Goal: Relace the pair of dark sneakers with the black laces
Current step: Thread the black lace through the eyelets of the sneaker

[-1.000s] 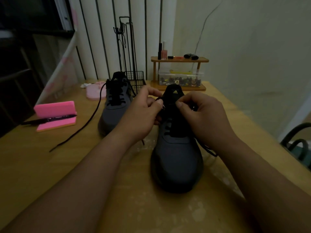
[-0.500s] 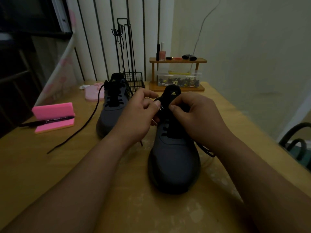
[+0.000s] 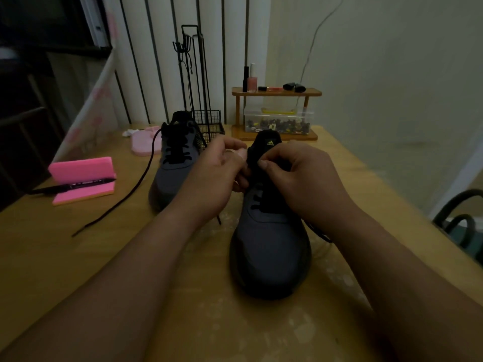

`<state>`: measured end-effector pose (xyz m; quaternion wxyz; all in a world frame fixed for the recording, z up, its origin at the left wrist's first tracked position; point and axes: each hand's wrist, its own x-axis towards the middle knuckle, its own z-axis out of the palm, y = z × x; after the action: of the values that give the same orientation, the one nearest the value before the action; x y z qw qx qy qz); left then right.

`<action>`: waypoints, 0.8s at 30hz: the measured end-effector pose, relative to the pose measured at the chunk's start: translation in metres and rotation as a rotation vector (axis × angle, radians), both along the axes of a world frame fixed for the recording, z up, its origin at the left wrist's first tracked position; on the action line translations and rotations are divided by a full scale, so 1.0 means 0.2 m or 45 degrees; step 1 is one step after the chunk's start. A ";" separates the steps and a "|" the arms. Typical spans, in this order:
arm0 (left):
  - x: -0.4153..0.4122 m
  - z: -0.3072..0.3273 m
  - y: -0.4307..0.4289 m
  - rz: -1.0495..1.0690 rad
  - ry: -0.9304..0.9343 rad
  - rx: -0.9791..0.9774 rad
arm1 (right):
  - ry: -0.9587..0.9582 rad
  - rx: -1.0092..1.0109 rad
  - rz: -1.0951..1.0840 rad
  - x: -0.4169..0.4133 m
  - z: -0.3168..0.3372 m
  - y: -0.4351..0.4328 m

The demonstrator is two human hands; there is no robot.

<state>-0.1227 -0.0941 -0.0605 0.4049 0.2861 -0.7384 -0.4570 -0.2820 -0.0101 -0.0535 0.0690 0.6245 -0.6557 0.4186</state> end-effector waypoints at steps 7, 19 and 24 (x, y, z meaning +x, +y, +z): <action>0.02 -0.02 0.02 -0.003 -0.216 -0.080 | -0.036 0.009 0.021 0.01 0.00 0.01; 0.08 0.06 0.00 0.130 -0.032 0.104 | -1.089 -0.039 0.366 -0.11 0.11 0.09; 0.10 0.05 0.01 0.079 -0.210 0.002 | -1.146 -0.051 0.444 -0.12 0.10 0.10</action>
<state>-0.1029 -0.0921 -0.0503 0.3565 0.3459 -0.7596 -0.4198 -0.3059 0.0093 -0.0337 -0.2809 0.4805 -0.4978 0.6652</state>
